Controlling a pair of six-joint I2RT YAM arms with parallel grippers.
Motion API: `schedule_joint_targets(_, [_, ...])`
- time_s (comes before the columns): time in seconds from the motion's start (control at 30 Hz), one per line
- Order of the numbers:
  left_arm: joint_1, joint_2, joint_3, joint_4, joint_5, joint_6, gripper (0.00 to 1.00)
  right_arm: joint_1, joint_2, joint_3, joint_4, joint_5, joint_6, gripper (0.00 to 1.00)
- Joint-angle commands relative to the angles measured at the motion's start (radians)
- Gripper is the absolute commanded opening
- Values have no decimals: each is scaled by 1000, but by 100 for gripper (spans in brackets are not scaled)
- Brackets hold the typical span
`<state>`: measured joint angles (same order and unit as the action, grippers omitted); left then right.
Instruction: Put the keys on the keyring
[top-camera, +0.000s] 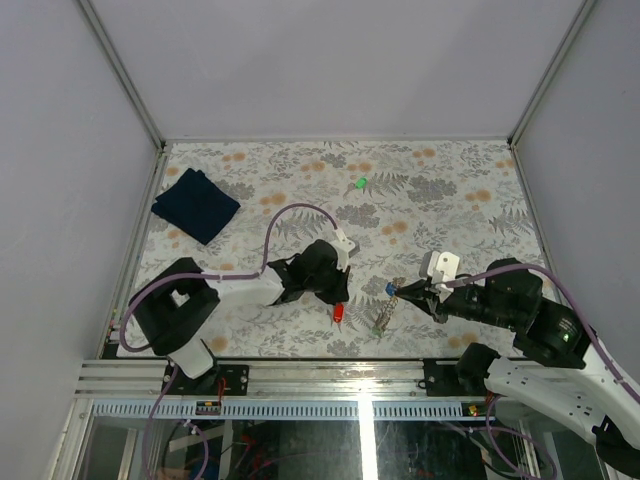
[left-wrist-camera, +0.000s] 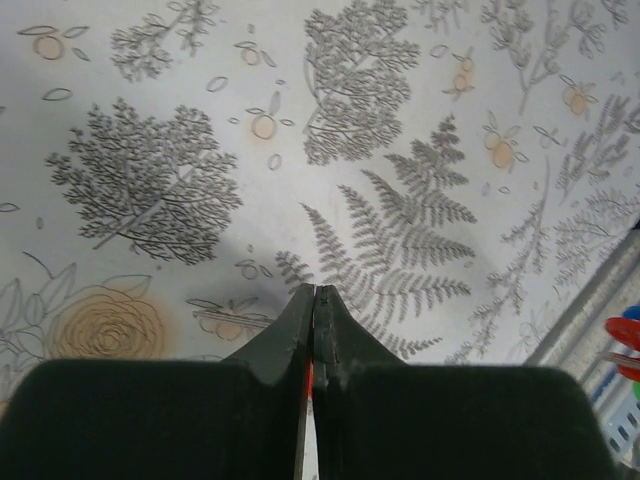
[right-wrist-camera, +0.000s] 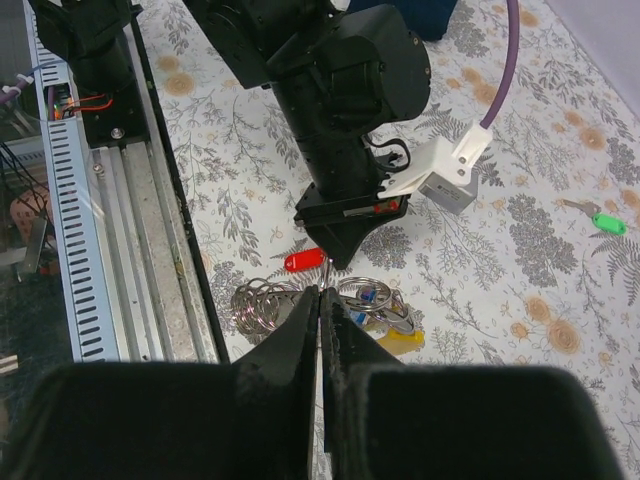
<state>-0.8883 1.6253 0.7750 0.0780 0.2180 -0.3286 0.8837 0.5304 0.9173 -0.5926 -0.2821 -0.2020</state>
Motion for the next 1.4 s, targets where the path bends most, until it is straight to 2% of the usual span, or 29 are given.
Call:
schedule_joint_targets(0.0, [33,42,33,106,-32,1,0,4,6,0,73,-13,27,0])
schedule_joint_targets(0.27, [43,53,55,106,-17,16,20,4,10,-11,75,-11,30,0])
schedule_joint_targets(0.5, [42,-25,27,63,-100,11,34,4,11,-18,79,-17,32,0])
schedule_joint_targets(0.7, [43,-55,4,35,-147,16,37,4,9,-19,79,-20,35,0])
schedule_joint_targets(0.93, [53,12,40,19,41,105,38,4,12,-15,73,-23,38,0])
schedule_joint_targets(1.37, [111,85,93,-14,133,179,39,3,17,-8,67,-26,39,0])
